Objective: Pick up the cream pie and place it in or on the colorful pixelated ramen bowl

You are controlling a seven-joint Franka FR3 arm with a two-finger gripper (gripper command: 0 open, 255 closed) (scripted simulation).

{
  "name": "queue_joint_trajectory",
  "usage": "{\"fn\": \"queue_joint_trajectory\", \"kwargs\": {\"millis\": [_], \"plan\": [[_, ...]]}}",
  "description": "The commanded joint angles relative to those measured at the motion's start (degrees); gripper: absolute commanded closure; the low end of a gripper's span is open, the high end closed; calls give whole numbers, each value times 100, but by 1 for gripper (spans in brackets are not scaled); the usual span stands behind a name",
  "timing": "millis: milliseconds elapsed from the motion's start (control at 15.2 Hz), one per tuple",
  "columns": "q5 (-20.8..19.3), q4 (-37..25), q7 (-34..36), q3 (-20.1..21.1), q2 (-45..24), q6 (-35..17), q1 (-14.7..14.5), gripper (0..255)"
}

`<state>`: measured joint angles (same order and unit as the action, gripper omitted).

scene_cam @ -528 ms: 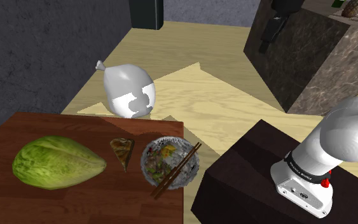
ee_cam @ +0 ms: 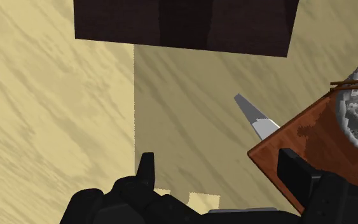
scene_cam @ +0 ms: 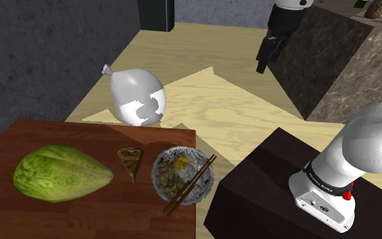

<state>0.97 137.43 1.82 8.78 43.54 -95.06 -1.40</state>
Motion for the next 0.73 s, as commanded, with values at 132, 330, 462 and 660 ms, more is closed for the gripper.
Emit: {"fn": "queue_joint_trajectory", "kwargs": {"millis": [132, 330, 462, 660], "plan": [[320, 89, 674, 473, -373, -394, -73, 0], [525, 69, 1180, 837, -726, -687, -122, 0], [635, 16, 1518, 1080, -1002, -889, -141, 0], [749, -122, 2030, 1448, -1473, -1195, -142, 0]]}}
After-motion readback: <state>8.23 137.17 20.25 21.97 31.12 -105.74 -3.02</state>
